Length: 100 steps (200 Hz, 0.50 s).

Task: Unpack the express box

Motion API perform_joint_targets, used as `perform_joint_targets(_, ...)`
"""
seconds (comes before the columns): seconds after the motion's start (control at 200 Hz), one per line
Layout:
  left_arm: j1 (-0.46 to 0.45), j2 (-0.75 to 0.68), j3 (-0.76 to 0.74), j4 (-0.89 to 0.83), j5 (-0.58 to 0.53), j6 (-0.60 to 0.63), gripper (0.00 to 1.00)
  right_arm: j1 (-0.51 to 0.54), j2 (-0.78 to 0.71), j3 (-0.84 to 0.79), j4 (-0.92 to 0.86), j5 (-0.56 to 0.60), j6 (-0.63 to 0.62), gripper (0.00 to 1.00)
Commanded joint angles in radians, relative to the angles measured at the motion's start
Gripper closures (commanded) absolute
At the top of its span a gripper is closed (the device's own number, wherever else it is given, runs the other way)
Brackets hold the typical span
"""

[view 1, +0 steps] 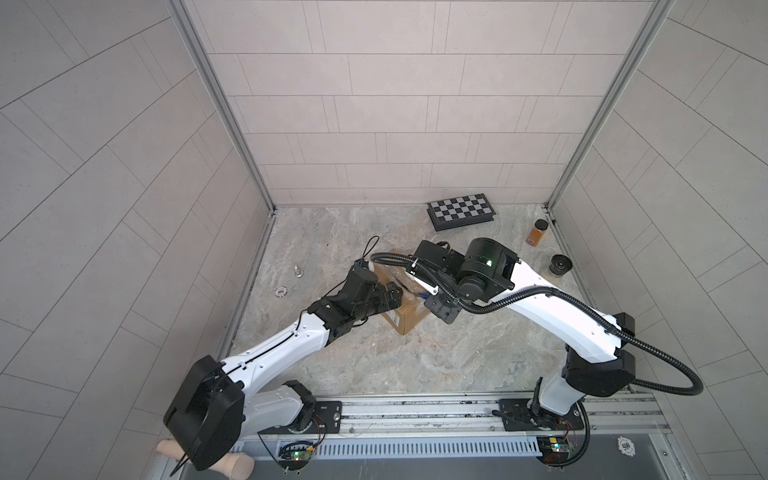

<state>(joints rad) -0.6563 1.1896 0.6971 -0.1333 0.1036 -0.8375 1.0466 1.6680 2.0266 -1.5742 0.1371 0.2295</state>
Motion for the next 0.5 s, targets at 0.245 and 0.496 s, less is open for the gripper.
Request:
perform_joint_targets(0.245, 0.006, 0.024, -0.051, -0.089, -0.018, 0.020, 0.06, 0.006, 0.016, 0.075, 0.039, 0.044, -0.039, 1.00)
perform_joint_targets(0.496, 0.005, 0.021, -0.056, -0.085, -0.018, 0.017, 0.06, 0.005, 0.021, 0.023, 0.030, 0.082, -0.038, 1.00)
